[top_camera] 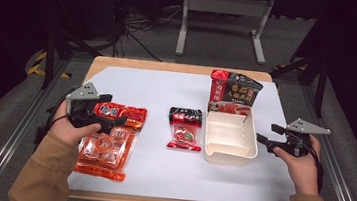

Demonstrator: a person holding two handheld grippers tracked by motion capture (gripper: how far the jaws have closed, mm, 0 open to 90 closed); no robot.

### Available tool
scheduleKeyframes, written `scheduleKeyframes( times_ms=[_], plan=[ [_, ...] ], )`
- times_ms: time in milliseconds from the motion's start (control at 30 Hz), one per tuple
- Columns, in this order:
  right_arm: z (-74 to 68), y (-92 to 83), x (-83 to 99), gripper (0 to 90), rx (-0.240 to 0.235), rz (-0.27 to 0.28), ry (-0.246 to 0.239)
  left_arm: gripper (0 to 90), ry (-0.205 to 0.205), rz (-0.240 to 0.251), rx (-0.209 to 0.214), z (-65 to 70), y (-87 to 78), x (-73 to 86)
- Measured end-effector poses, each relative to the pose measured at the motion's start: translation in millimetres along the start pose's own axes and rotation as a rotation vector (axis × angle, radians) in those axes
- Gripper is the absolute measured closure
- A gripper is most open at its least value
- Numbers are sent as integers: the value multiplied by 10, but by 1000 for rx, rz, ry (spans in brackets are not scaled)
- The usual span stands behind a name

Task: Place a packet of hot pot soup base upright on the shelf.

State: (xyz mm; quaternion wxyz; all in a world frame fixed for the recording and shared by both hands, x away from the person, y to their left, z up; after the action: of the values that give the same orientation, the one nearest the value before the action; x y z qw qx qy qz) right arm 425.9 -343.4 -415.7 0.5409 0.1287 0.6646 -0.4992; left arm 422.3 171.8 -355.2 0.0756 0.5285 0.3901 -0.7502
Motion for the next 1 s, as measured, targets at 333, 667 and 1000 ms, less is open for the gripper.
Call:
scheduleKeyframes(
  times_ms=[333, 667, 1000],
  plan=[
    [39, -2, 75, 271, 17, 13, 1, 78, -24, 25, -62, -217, 45, -28],
    [67, 7, 113, 294, 24, 29, 19, 104, -110, 83, -171, -626, 1, 24],
    [54, 11, 148, 400, 16, 11, 14, 60, -105, 33, -268, -954, 42, 166]
  ],
)
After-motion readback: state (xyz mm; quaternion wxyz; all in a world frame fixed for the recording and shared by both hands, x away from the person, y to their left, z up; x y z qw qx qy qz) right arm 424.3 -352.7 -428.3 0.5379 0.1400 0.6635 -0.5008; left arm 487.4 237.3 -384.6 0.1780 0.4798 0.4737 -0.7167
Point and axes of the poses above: each handheld gripper's, and its own axes: y roughly forward along the jaws, x roughly out of its underside, z roughly to its right, the point moved 6 cm from there along y, roughly forward along the jaws, and after that the axes turned 5 degrees about -y, right-handed, at the moved point
